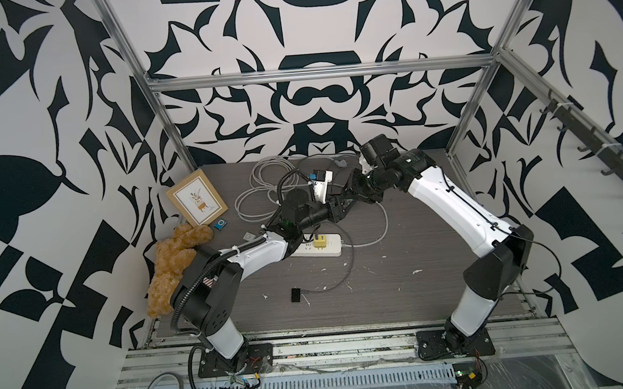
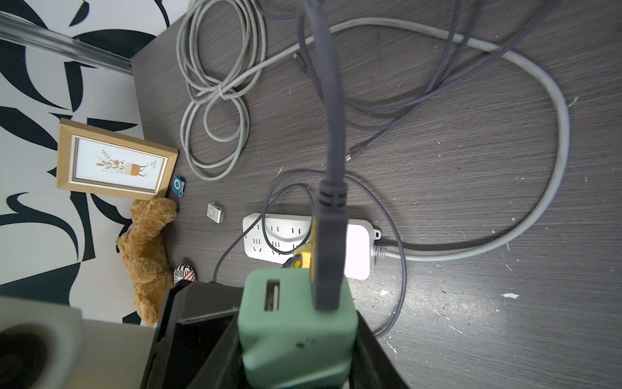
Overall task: Charge mp3
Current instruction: Pick up the plug from the center of the board.
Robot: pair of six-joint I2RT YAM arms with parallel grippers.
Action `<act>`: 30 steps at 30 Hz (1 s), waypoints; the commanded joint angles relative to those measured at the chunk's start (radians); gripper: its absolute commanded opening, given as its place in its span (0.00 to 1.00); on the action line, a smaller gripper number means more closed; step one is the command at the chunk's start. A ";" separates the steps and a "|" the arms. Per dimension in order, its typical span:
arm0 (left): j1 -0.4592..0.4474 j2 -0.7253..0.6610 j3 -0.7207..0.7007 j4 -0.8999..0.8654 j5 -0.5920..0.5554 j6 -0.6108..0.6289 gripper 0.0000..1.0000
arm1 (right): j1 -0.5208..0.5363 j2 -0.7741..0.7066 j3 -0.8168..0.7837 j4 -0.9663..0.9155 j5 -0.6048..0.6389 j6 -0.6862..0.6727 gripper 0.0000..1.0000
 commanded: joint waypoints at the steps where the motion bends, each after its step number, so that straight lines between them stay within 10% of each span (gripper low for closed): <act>1: 0.016 0.015 0.026 0.077 0.031 0.016 0.39 | 0.019 -0.073 -0.027 0.016 -0.051 0.008 0.06; 11: 0.033 0.056 0.059 0.143 0.095 0.056 0.17 | 0.019 -0.130 -0.090 0.040 -0.089 0.018 0.07; 17: 0.033 0.055 0.059 0.142 0.134 0.090 0.11 | -0.014 -0.154 -0.089 0.052 -0.123 0.013 0.37; 30: 0.026 0.044 0.039 0.150 0.169 0.172 0.07 | -0.100 -0.179 -0.121 0.089 -0.271 0.002 0.50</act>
